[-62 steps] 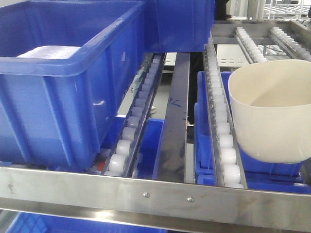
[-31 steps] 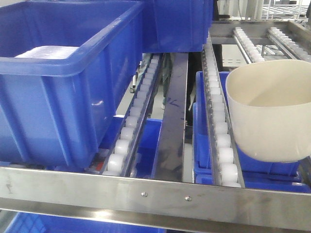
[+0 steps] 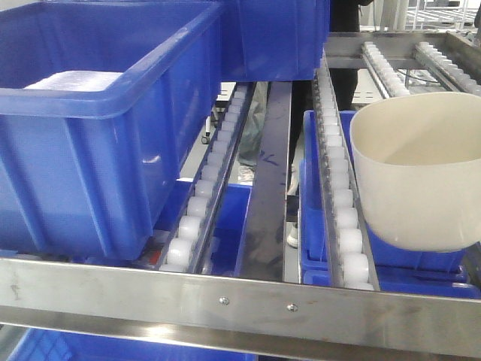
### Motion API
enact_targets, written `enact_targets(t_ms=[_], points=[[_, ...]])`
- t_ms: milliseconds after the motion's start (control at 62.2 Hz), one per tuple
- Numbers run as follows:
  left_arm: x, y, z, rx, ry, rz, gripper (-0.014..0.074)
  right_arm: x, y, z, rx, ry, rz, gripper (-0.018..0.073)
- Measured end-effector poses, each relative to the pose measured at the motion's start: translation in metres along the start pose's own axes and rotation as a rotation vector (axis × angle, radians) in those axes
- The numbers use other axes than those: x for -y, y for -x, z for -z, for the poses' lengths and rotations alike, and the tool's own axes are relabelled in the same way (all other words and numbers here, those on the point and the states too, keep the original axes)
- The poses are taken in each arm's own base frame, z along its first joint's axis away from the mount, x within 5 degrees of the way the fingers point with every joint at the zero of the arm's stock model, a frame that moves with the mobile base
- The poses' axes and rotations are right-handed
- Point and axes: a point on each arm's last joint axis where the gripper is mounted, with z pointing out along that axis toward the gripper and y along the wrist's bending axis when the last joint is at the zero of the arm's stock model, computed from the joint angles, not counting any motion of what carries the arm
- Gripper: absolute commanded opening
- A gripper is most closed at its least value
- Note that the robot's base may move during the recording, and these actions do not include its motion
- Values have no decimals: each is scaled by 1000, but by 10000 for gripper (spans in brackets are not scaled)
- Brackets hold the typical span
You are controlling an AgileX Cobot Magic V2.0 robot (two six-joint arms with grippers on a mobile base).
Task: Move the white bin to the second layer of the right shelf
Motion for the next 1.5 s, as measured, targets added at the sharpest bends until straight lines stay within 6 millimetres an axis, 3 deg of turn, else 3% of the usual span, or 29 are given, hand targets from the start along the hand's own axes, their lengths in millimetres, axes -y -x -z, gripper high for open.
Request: enact_targets(t_ms=[289,450,804,1013,1496], points=[[0,0,0,0,0,0,85,0,0,0,4,1,0,50],[0,0,0,0,0,0,85,3,-4,20,54,-11,39,50],[0,0,0,0,0,0,85,22,-90,41,16,-54,62,50],[0,0,0,0,0,0,85,30,-132,37,-50,-61,64,50],[0,0,0,0,0,0,85,30,-133,36,-38,-56,64,50]])
